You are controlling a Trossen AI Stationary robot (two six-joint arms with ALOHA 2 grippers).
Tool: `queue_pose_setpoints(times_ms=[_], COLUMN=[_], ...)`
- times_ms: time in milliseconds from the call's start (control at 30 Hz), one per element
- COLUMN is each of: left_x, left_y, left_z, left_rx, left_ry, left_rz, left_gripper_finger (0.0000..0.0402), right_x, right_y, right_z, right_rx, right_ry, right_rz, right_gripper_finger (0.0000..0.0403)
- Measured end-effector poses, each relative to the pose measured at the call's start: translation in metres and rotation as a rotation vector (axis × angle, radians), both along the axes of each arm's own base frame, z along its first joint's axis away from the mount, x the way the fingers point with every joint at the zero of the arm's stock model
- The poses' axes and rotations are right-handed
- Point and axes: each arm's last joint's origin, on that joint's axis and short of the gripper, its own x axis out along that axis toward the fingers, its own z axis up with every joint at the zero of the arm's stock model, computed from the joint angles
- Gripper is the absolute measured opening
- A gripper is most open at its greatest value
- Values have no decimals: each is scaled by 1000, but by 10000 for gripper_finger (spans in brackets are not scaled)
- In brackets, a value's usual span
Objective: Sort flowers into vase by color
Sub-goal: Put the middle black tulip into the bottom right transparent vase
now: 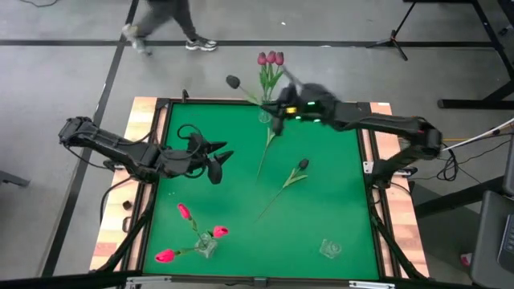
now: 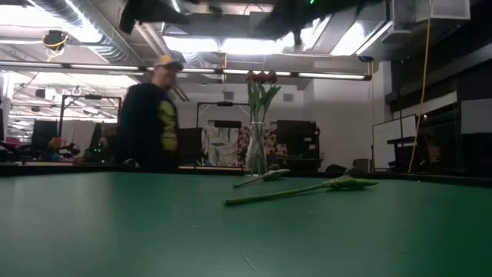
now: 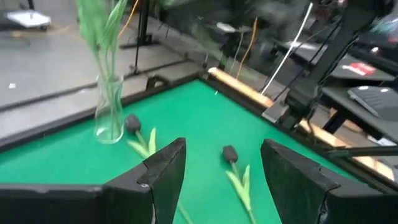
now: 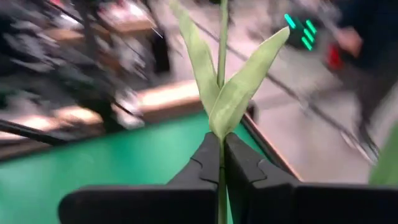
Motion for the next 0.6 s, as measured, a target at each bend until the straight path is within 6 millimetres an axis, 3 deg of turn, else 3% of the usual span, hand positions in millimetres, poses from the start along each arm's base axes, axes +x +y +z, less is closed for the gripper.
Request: queue_pose_setpoints(times_ms=[200,300,467,600], left_x=[-1,-3,-3,-3], left_y=[-12,-16,-20,-20], left_z=[8,9,9,11], left_rx=[65,84,89,76], left_ry=[-45,-52,-50,-76], left_rz=[-12,-18,-17,-9], left_gripper_finger=[205,205,205,205], right_x=[-81,-136,-219,-263], right_y=[41,70,104,112], right_z=[86,111,114,88], right_rx=[-132,-227,-245,-190], right_ry=[-301,-445,-676,-850], right_rz=[222,288,288,320], right_gripper_finger=[6,4,5,4])
